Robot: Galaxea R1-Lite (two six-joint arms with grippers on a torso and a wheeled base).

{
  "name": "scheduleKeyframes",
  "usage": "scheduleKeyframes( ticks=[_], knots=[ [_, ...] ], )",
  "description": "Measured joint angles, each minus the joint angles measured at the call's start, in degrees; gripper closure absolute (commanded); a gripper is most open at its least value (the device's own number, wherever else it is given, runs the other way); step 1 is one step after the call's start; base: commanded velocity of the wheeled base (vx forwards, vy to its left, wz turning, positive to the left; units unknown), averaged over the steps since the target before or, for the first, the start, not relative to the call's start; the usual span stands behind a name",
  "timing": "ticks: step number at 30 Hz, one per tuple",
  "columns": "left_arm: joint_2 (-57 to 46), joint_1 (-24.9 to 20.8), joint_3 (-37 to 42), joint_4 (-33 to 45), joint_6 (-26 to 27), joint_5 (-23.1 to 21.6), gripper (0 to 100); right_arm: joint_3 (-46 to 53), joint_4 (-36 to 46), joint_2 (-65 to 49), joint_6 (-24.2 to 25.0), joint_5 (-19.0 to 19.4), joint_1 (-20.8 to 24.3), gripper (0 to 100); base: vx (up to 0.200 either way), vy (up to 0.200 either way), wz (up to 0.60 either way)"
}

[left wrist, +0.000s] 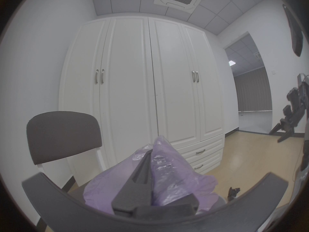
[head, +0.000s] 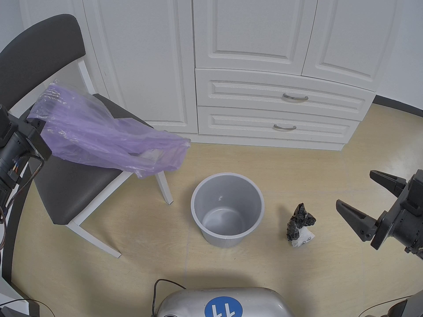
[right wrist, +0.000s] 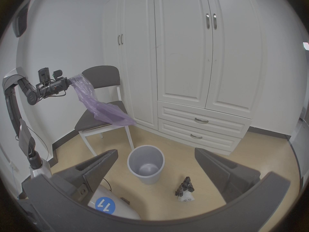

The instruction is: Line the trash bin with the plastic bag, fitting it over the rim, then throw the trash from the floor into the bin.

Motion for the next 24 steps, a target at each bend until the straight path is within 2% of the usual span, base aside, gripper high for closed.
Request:
scheduleKeyframes(
  ticks=[12, 19, 24],
  knots=[
    [-2.01, -16.32, -0.11, 0.00, 0.02, 7.94, 100, 3.93, -7.17, 6.07, 0.44, -0.07, 2.04, 0, 0.000, 0.000, 0.00],
    [-2.72, -18.80, 0.23, -0.15, 0.09, 8.11, 100, 5.60, -19.08, 12.41, 2.01, -2.79, 3.02, 0, 0.000, 0.000, 0.00],
    [-3.66, -19.27, 0.59, -0.24, 0.20, 7.91, 100, 7.17, -22.65, 16.71, 2.36, -4.18, 4.11, 0, 0.000, 0.000, 0.00]
  ],
)
